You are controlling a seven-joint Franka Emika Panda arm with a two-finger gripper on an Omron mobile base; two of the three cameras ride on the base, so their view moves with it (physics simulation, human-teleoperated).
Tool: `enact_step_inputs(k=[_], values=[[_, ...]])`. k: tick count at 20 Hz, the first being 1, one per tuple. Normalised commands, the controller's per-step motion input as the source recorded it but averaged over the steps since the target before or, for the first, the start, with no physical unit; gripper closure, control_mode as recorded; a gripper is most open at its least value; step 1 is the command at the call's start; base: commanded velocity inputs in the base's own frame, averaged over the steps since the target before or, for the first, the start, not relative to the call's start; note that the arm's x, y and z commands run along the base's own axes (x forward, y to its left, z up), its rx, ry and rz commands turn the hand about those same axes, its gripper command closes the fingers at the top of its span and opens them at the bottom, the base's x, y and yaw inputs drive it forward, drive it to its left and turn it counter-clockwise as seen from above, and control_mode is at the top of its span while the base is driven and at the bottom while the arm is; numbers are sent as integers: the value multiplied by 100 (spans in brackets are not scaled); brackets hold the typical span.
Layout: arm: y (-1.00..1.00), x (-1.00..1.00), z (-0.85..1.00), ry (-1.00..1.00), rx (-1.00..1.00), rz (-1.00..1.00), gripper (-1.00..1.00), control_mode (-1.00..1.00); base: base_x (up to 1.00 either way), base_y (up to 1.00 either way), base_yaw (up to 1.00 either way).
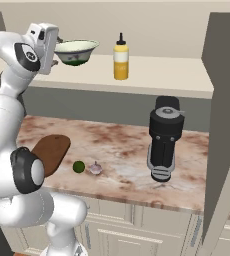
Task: Open the cabinet. Place the bowl and condiment on the counter. Then place the lime and garlic on the cutting board.
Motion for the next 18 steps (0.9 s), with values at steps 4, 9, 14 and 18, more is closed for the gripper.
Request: enact_step_inputs(k=[4,9,14,18], values=[[0,10,0,-1,2,0,-100,-100,0,0,0],[0,11,0,-1,2,0,-100,-100,0,0,0],[0,7,-8,-3,0,0,-100,-100,0,0,0],[0,7,-9,-4,0,0,-100,-100,0,0,0]])
